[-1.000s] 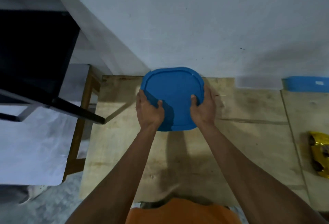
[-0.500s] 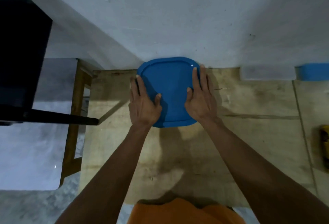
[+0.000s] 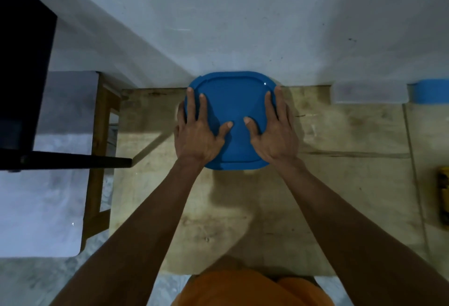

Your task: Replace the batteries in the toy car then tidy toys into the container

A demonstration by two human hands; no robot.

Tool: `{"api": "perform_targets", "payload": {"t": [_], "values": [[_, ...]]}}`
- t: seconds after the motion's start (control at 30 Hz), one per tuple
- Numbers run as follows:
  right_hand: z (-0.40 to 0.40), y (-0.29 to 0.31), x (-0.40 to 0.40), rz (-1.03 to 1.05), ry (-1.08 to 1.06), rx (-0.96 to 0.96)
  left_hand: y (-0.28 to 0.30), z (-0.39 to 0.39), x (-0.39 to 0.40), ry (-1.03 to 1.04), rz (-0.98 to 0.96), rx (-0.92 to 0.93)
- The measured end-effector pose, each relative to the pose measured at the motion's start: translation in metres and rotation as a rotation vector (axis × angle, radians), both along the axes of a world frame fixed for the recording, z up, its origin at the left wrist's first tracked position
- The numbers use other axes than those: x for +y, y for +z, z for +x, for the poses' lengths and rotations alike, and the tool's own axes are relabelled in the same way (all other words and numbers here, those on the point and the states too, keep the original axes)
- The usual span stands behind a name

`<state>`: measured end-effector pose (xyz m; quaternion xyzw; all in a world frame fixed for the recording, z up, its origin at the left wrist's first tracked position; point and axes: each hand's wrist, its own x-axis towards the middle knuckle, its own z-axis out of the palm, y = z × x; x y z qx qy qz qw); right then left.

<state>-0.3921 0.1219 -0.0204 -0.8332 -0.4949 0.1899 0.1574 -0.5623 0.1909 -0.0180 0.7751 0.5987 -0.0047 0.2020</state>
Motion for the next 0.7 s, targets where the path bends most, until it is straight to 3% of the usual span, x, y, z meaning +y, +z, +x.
{"api": "perform_targets", "payload": {"t": [0.3, 0.43, 0.7], "values": [[0.003, 0.02, 0.014, -0.184, 0.043, -0.057, 0.025, 0.01, 0.01, 0.032, -0.109, 0.087], [0.001, 0.029, 0.015, -0.213, 0.032, -0.05, 0.042, 0.022, 0.0, 0.068, -0.005, 0.098], [-0.017, 0.045, -0.054, -0.007, -0.063, 0.005, 0.048, 0.008, -0.041, -0.065, -0.042, 0.024]]}}
